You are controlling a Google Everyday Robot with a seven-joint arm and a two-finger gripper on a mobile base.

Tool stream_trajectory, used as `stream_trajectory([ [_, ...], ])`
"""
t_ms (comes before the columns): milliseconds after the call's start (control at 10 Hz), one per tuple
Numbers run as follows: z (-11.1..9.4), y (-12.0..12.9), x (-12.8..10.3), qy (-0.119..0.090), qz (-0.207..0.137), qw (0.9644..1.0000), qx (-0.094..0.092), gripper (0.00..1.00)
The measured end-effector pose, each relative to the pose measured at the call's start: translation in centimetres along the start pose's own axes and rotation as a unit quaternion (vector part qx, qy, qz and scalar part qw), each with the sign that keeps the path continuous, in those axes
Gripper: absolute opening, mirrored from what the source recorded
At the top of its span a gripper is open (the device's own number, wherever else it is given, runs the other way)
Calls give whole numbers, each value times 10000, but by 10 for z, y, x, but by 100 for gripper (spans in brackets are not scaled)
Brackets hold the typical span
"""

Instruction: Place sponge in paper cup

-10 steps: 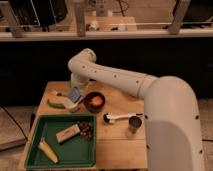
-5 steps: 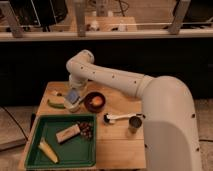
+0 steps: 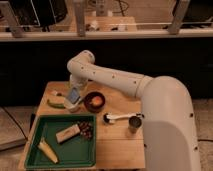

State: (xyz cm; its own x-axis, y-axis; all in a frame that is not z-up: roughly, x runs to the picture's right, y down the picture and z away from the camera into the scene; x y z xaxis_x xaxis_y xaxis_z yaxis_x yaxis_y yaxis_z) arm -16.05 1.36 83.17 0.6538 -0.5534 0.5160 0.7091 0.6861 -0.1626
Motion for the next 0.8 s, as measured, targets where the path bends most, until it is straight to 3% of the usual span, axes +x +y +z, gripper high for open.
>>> stream_trajectory([
  [400, -4, -3, -9, -98, -273, 9996, -13, 0],
  [800, -2, -6, -25, -248, -710, 9969, -219, 0],
])
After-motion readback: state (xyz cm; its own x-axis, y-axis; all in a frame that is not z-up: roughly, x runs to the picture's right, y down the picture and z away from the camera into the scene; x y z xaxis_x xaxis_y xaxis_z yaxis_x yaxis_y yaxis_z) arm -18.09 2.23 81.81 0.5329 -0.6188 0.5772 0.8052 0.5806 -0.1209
